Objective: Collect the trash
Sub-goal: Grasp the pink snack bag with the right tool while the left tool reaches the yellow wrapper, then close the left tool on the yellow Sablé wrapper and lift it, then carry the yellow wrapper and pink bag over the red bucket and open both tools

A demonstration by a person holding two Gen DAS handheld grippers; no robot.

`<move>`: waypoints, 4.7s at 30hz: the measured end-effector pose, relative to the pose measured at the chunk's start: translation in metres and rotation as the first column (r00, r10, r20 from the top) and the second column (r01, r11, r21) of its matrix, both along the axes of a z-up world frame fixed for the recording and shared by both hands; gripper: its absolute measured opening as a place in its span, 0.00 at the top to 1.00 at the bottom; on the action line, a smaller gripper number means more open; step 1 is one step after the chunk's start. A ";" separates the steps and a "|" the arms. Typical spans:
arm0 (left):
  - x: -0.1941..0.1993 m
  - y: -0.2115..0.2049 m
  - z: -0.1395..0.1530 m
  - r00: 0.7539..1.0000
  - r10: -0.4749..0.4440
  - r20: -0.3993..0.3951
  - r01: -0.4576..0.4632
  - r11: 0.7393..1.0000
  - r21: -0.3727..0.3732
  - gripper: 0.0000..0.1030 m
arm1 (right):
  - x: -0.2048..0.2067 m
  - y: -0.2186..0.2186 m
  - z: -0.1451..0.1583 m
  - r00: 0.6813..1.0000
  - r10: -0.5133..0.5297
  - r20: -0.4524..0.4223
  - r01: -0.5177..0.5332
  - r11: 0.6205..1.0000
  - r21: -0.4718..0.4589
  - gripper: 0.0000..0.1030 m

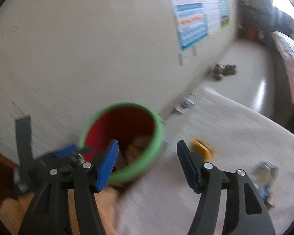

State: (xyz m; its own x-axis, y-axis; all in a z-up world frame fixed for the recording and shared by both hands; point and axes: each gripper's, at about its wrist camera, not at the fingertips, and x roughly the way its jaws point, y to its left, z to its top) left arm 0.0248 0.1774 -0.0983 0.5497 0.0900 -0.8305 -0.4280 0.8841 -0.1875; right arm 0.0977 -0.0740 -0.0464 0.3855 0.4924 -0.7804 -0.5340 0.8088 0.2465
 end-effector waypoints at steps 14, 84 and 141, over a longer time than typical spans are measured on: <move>0.019 -0.113 -0.003 0.957 -0.288 -0.023 0.288 0.958 -0.004 0.40 | -0.054 -0.235 -0.068 0.893 -0.380 -0.242 0.356 0.924 -0.139 0.40; 0.029 -0.192 -0.059 0.865 -0.473 -0.167 0.445 0.878 -0.178 0.58 | -0.085 -0.215 -0.085 0.905 -0.288 -0.312 0.281 0.957 -0.070 0.44; 0.012 -0.125 -0.007 0.953 -0.301 -0.014 0.299 0.951 -0.084 0.73 | -0.076 -0.166 -0.043 0.962 -0.176 -0.209 0.176 0.984 -0.020 0.67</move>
State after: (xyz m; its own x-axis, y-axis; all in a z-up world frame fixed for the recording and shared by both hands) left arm 0.0367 0.0525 -0.1057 0.5188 -0.1430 -0.8429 -0.1511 0.9550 -0.2551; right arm 0.0218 -0.2396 -0.0895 0.2940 0.4303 -0.8535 -0.3195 0.8858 0.3366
